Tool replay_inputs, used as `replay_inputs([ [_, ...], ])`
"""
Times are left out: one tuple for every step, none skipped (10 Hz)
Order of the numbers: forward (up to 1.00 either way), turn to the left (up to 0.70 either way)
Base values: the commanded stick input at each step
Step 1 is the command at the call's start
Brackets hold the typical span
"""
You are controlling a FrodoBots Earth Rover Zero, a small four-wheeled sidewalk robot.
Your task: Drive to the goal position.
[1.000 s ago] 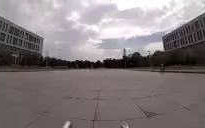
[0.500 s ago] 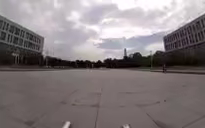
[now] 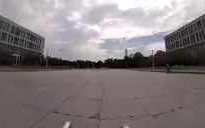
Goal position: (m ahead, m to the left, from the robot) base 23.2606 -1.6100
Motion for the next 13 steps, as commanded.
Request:
replay_inputs([
  [0.7, 0.0],
  [0.7, 0.0],
  [0.7, 0.0],
  [0.7, 0.0],
  [0.7, 0.0],
  [0.7, 0.0],
  [0.7, -0.06],
  [0.7, -0.28],
  [0.7, -0.27],
  [0.7, 0.0],
  [0.7, 0.0],
  [0.7, 0.0],
  [0.7, 0.0],
])
